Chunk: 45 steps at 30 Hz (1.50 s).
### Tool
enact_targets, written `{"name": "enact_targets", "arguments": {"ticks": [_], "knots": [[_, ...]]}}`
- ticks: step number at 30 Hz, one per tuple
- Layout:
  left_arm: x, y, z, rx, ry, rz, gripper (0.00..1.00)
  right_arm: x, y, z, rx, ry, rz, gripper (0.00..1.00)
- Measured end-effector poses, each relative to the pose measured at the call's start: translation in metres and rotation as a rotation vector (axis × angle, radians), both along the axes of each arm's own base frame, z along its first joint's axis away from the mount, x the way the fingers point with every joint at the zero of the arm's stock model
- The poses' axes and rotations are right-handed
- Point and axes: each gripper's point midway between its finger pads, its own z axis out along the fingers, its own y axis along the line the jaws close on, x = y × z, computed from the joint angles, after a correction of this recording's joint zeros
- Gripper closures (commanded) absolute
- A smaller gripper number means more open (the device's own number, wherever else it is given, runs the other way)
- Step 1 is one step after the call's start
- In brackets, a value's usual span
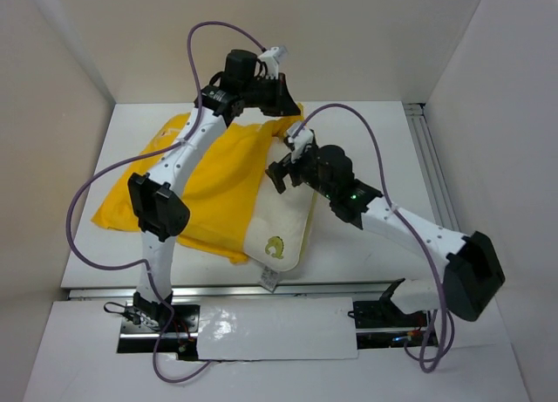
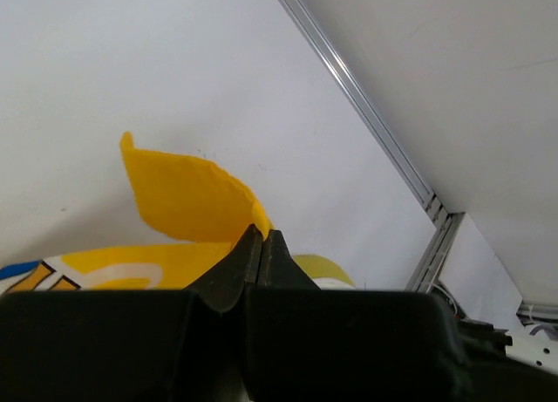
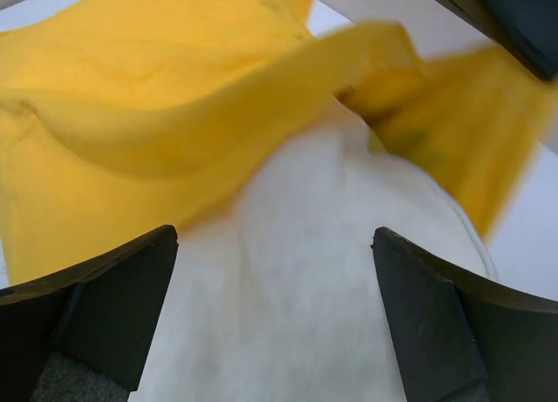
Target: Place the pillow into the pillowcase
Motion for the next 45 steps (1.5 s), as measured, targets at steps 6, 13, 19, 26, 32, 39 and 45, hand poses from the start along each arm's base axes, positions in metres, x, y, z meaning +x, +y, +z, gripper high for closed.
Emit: {"name": "enact_targets", "arguments": {"ticks": [6,13,19,26,32,39,45], "knots": [[0.013,0.013,0.000,-0.009,0.007,0.052,1.00,-0.024,-0.059,0.009,0.077,0.133,-0.233,0.00],[0.014,0.009,0.008,-0.041,-0.005,0.049,1.00,-0.024,-0.080,-0.040,0.068,0.277,-0.328,0.05],[0.010,0.003,0.004,-0.041,0.001,0.031,1.00,0.003,-0.051,-0.071,0.070,0.323,-0.217,1.00],[0.008,-0.015,0.004,-0.043,-0.011,-0.001,1.00,0.009,0.007,-0.057,0.092,0.255,-0.013,1.00],[0.001,-0.043,-0.009,-0.061,0.008,-0.088,1.00,0.010,0.041,-0.057,0.130,0.219,0.105,0.98],[-0.017,-0.060,-0.012,-0.055,-0.017,-0.169,1.00,0.025,0.040,-0.057,0.139,0.207,0.079,0.83],[-0.012,-0.058,-0.020,-0.042,-0.026,-0.158,0.01,0.044,0.021,-0.064,0.122,0.224,-0.007,0.25]]}}
